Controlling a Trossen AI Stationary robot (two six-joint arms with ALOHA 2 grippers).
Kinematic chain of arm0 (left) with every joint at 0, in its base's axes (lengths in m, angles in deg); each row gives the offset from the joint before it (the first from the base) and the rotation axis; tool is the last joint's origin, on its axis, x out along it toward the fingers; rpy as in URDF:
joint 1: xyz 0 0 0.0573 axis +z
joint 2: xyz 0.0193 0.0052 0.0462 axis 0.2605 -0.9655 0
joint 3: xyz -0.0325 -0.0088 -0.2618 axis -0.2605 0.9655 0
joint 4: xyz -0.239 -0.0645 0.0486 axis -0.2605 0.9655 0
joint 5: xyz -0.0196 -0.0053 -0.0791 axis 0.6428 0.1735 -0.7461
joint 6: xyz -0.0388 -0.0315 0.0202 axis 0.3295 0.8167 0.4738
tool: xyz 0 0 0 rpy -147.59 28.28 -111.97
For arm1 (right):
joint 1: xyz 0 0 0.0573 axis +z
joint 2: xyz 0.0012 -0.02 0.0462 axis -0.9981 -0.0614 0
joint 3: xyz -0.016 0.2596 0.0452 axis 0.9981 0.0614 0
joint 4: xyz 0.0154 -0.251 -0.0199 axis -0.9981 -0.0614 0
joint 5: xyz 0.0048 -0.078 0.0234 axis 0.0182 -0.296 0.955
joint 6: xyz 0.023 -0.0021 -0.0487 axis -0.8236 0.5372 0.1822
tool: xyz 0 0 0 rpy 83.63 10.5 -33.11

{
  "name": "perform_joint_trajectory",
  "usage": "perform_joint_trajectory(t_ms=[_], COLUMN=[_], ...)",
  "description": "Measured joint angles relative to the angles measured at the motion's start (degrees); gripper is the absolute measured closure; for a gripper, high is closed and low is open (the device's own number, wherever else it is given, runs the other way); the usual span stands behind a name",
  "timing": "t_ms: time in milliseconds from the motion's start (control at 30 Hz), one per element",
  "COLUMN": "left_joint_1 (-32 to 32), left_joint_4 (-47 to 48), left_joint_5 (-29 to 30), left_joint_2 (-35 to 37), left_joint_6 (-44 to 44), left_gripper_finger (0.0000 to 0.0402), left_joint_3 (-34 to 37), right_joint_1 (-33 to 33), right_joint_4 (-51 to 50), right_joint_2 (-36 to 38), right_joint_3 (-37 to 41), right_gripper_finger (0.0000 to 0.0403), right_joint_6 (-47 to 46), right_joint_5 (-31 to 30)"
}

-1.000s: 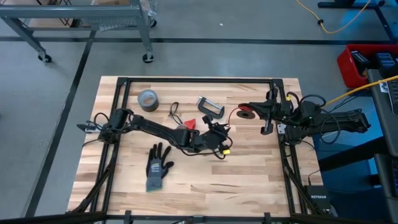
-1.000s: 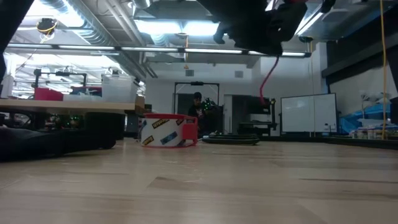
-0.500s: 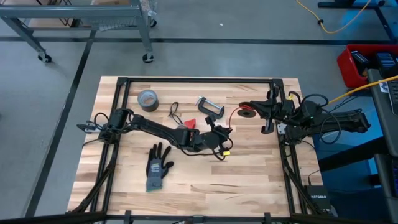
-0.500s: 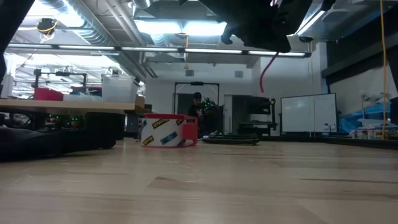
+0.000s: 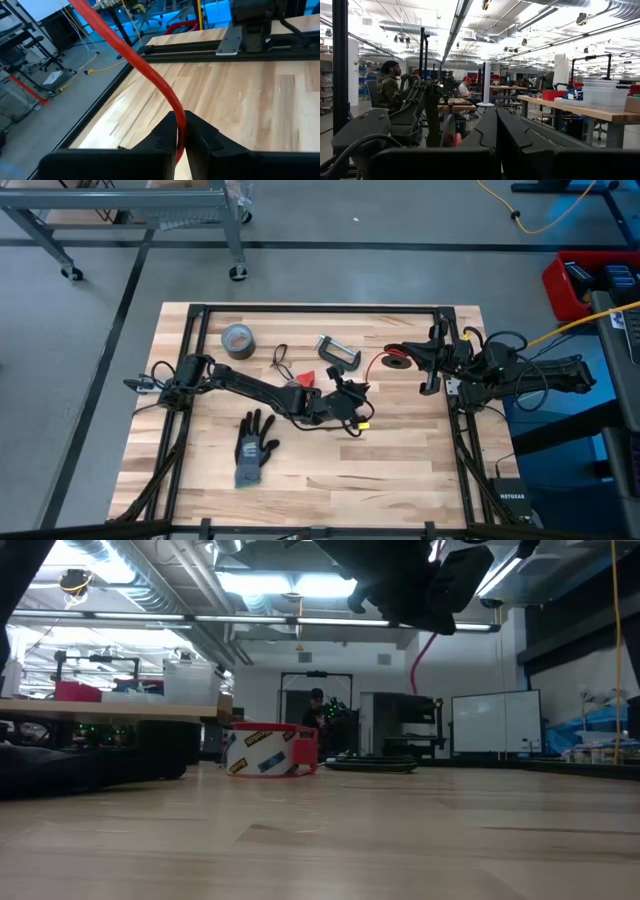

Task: Coil cords
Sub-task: Coil the red wire onto the spool

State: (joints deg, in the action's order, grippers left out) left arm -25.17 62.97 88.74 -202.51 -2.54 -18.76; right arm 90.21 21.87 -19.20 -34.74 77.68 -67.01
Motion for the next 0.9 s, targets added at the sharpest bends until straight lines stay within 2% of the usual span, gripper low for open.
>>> perform_joint_trajectory(t_ms=[300, 633, 900], left_joint_1=[0.0, 0.1, -0.1], left_joint_4=[0.1, 0.0, 0.0], left_joint_5=[-1.6, -1.6, 3.7], left_joint_2=[0.1, 0.1, 0.1], left_joint_6=[2.9, 3.7, 1.4], left_gripper_finger=[0.0372, 0.028, 0.0273], left_joint_3=[0.0, 0.0, 0.0], right_joint_1=[0.0, 0.0, 0.0], right_joint_4=[0.0, 0.0, -0.4], right_joint_2=[0.0, 0.0, 0.0], right_joint_3=[0.0, 0.0, 0.0], right_gripper_finger=[0.0398, 0.0398, 0.0398], right_joint_6=[0.0, 0.0, 0.0], right_joint_5=[0.0, 0.0, 0.0])
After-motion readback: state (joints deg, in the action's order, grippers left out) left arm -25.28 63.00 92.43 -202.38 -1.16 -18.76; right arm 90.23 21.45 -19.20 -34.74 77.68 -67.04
